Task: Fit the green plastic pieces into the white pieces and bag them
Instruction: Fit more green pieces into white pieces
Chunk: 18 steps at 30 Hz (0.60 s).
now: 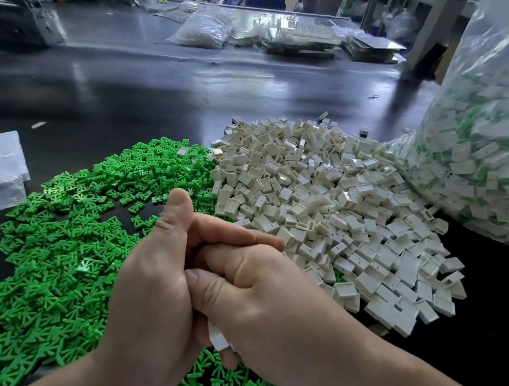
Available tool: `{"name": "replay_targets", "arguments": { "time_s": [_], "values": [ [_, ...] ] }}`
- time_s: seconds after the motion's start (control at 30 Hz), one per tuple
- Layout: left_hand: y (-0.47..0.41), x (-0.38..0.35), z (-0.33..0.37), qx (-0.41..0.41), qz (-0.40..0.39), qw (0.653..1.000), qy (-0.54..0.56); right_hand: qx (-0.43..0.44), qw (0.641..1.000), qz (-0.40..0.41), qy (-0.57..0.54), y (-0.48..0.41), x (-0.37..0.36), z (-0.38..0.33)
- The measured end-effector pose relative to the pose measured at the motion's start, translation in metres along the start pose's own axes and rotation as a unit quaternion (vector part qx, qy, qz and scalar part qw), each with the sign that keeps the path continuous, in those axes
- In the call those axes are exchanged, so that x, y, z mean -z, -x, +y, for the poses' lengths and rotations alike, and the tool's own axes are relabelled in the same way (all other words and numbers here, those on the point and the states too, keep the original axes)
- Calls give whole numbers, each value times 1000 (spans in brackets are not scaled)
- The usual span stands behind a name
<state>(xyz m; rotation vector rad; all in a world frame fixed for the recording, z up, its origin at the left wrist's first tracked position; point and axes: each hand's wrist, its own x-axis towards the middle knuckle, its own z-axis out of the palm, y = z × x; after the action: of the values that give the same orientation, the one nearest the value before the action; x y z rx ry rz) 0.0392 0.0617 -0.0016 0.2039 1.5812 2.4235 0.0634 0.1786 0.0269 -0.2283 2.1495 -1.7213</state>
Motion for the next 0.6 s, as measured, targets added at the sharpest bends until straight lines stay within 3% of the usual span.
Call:
{"name": "replay_targets", "arguments": {
  "time_s": [0.1, 0.17, 0.23, 0.43, 0.6],
  "values": [
    [-4, 5, 1, 65, -60, 996, 26, -17, 999, -6, -27, -1, 3, 0],
    [-9, 9, 6, 128, -111, 980, 101, -32, 998, -14, -54, -2, 5, 1],
    [-12, 11, 9, 134, -128, 971, 151, -30, 998, -21, -58, -2, 6, 1],
    [-5, 3, 1, 51, -12, 996, 77, -21, 999, -17, -38, -3, -1, 3],
    [-6, 1, 3, 41, 32, 996, 68, -19, 999, -3, -41, -4, -6, 4]
  ]
}}
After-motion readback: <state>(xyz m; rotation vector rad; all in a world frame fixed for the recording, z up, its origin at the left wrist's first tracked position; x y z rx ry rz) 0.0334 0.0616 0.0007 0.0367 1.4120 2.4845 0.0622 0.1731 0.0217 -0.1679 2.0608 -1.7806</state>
